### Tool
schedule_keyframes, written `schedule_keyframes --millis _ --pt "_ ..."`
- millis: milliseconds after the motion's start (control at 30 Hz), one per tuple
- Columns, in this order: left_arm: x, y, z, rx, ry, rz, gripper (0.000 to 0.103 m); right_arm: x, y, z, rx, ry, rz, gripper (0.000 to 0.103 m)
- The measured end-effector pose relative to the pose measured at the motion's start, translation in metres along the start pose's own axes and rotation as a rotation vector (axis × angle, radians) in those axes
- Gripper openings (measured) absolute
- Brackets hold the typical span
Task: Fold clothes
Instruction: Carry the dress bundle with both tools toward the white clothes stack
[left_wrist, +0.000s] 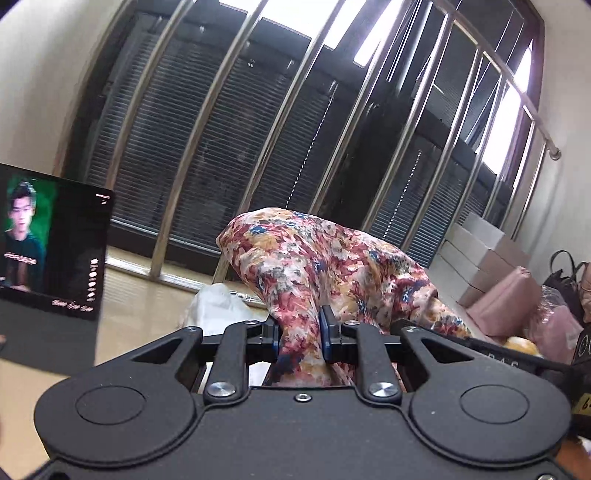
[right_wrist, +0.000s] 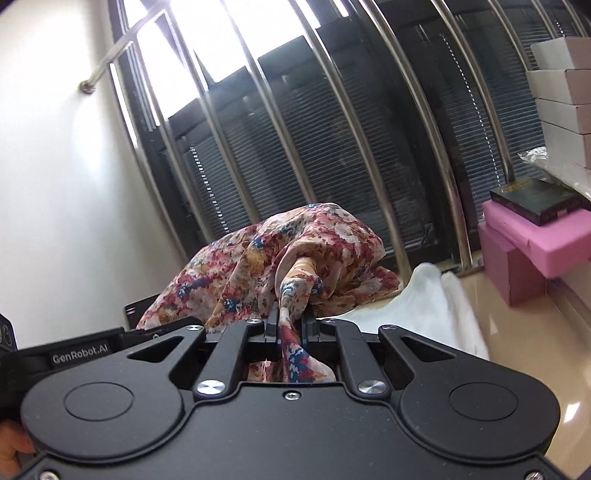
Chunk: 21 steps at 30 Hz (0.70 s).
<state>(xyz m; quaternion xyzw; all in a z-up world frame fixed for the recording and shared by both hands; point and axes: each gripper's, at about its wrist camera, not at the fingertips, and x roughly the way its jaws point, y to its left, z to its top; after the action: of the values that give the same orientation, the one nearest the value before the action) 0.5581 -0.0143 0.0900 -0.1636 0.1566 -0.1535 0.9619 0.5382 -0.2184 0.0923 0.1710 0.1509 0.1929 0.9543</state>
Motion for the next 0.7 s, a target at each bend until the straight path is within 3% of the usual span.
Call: schedule_keyframes --millis 267,400,533,700 --pt "0.094 0.032 -0.003 -0.023 0.042 0.042 0.020 0.080 -0.050 0.003 0.038 0.040 -0.008 0.009" --pt "0.119 0.042 -0.009 -0.033 0.064 0.063 0.020 0.108 -0.069 -0.003 0.069 0.066 -0.006 0.009" --pt "0.142 0.050 -0.014 -0.042 0.135 0.086 0.020 0.125 -0.080 -0.005 0.068 0.099 -0.024 0.009" --pt "0.153 0.066 -0.016 -0.114 0.193 0.090 0.020 0.141 -0.090 -0.012 0.076 0.162 -0.044 0.009"
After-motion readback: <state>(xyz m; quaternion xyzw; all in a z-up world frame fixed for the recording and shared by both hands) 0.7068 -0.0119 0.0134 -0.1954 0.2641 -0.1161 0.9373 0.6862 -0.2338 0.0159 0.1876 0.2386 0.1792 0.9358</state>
